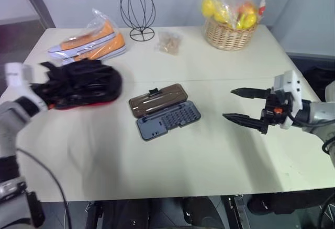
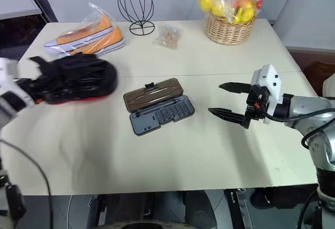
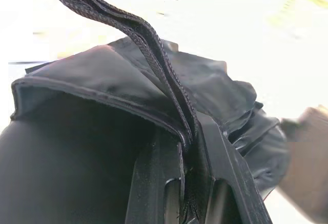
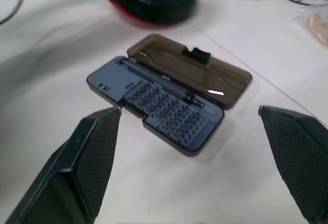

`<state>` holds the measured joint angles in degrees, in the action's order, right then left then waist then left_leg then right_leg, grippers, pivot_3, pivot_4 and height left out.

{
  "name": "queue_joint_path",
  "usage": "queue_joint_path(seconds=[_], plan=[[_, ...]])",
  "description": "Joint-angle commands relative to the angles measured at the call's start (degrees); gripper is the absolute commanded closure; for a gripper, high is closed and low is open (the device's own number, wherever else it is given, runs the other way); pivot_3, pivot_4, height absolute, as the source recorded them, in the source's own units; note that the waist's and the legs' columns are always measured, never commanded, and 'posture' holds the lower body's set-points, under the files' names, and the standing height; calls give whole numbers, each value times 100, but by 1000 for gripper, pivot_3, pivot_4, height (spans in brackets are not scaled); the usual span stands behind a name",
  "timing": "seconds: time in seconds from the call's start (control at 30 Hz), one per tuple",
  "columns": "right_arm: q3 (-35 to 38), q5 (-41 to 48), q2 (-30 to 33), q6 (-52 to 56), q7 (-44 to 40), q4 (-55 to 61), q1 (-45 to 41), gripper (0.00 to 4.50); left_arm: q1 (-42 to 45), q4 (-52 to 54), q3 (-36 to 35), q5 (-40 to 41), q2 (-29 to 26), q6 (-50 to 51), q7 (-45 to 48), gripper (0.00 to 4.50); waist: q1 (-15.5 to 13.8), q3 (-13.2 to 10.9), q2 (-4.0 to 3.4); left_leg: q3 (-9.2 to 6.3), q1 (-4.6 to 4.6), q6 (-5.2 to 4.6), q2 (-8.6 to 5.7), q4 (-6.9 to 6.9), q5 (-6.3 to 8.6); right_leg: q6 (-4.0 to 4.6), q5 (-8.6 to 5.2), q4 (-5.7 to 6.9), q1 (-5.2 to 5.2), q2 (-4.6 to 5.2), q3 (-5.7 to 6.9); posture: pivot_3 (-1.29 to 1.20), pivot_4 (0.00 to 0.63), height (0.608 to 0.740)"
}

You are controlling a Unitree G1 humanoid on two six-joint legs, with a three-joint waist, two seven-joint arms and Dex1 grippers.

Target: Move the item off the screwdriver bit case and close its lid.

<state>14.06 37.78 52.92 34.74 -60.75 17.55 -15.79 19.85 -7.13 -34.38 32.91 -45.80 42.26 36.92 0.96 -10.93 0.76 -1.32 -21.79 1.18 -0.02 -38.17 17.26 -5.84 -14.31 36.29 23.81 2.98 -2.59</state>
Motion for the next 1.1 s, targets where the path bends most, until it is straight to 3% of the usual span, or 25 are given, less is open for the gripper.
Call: queue_joint_path(seconds=[0.03,0.2,0.3,0.5,0.53,0.63,0.73,0.87,0.97,1.1], plan=[[-80,-75,21,-191,-123,-100,-219,0,-577,318,-829,22,-230,0,-207,4476,-11,0,1,1,0,0,-3,0,0,0,0,0,0,6,0,0,150,740],[-363,-205,-34,-301,-251,-353,-507,0,-1422,534,-986,-94,-136,-127,-350,4476,-68,5,8,-7,0,2,-25,0,-1,1,0,-1,-9,54,16,0,150,740],[-462,-279,-18,-384,-332,-462,-587,0,-1687,792,-900,28,-4,-174,-214,3369,-70,9,15,-12,0,4,-29,-1,-1,1,0,-7,-16,61,20,0,150,740],[-433,-288,55,-407,-463,-491,-600,0,-2138,1286,-798,-106,-188,-193,-27,202,-27,10,17,-15,-7,5,-28,1,0,2,0,-9,-11,66,16,0,150,740],[-404,-268,79,-387,-485,-468,-590,0,-2244,1372,-879,-39,-307,-73,94,39,-15,10,17,-16,-7,5,-27,1,0,3,0,-9,-10,65,16,0,150,740],[-283,-209,171,-343,-568,-380,-504,0,-2503,1772,-1305,419,-646,331,542,39,3,10,17,-15,-11,5,-27,5,0,4,0,-9,-3,64,14,0,150,740],[-23,-94,367,-245,-703,-201,-269,0,-2946,2502,-2120,1361,-1518,1051,2081,39,-18,13,34,-17,-62,10,-25,-2,-3,4,0,-3,50,64,16,0,150,740],[220,-48,472,-211,-678,-14,35,0,-2583,2494,-1768,1715,-2594,1211,2968,39,-112,17,18,-18,-70,18,-36,-4,-8,24,-10,-7,52,71,28,0,150,740],[353,4,431,-137,-526,122,166,0,-2390,2220,-1455,1454,-2731,1010,2980,39,-52,23,-34,1,-59,16,-38,-1,-8,24,-11,-9,44,60,20,0,150,740],[445,79,398,-78,-446,216,317,0,-2404,2048,-1327,1129,-2564,707,2997,39,57,19,-35,7,-56,14,-20,1,-9,3,0,4,55,21,13,0,150,740]])
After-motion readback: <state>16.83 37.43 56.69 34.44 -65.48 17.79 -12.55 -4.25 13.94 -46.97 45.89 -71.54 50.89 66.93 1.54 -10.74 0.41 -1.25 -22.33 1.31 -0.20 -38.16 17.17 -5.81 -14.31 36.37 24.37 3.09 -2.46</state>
